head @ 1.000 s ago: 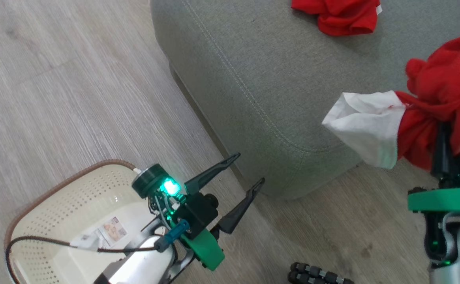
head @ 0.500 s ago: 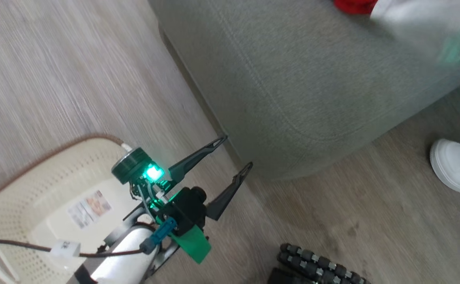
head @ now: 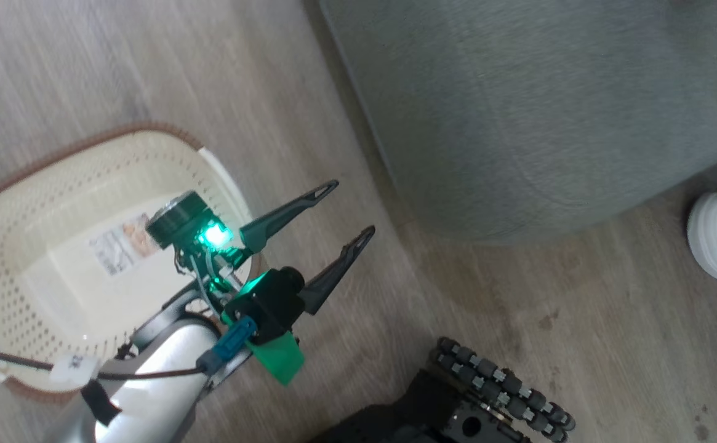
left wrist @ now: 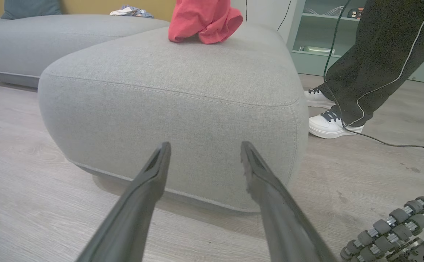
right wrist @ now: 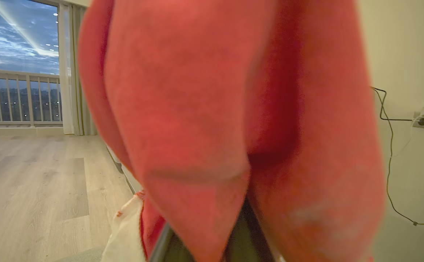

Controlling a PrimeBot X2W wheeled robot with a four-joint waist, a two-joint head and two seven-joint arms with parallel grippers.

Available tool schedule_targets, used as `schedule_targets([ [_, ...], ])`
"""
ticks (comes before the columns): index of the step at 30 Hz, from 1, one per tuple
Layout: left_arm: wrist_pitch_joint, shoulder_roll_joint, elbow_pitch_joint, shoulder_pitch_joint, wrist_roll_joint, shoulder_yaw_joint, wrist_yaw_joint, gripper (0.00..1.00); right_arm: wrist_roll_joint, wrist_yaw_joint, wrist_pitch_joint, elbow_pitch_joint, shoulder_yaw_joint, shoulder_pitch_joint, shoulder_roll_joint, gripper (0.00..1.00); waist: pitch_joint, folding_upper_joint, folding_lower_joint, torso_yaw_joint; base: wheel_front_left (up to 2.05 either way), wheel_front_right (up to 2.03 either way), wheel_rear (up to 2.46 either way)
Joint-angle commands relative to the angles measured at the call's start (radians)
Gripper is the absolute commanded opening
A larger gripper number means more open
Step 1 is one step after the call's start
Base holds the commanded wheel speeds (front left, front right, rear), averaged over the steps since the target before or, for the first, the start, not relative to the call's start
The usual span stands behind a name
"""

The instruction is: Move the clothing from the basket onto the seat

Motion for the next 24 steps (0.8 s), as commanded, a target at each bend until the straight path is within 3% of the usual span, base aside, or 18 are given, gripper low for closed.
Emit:
schedule_targets([
  [1,-0.005,0.01,-0.043,-0.026,0.006,0.02,-0.003,1.0,-0.001,0.0,-0.006,-0.006,0.003,-0.031,-0.051,0.0,0.046,0.0,-0.0002,0.037,0.0,0.0,0.0],
  [9,-0.005,0.032,-0.052,-0.061,0.002,0.014,0.004,1.0,-0.033,0.0,-0.006,0.298,-0.001,-0.205,-0.112,0.0,0.12,0.0,-0.0002,0.104,0.0,0.0,0.0],
  [13,-0.005,0.042,-0.054,-0.06,0.0,0.014,0.01,1.0,-0.053,0.0,-0.006,0.407,-0.005,-0.248,-0.116,0.0,0.135,0.0,-0.0002,0.116,0.0,0.0,0.0],
  [18,-0.005,0.053,-0.062,-0.059,-0.002,0.005,0.018,1.0,-0.122,0.0,-0.006,0.63,-0.009,-0.301,-0.116,0.0,0.163,0.0,-0.0002,0.14,0.0,0.0,0.0],
  [24,-0.005,0.051,-0.08,-0.063,-0.011,0.006,0.028,1.0,-0.175,0.0,0.005,0.75,0.004,-0.338,-0.096,0.0,0.18,0.0,-0.0002,0.156,0.0,0.0,0.0],
])
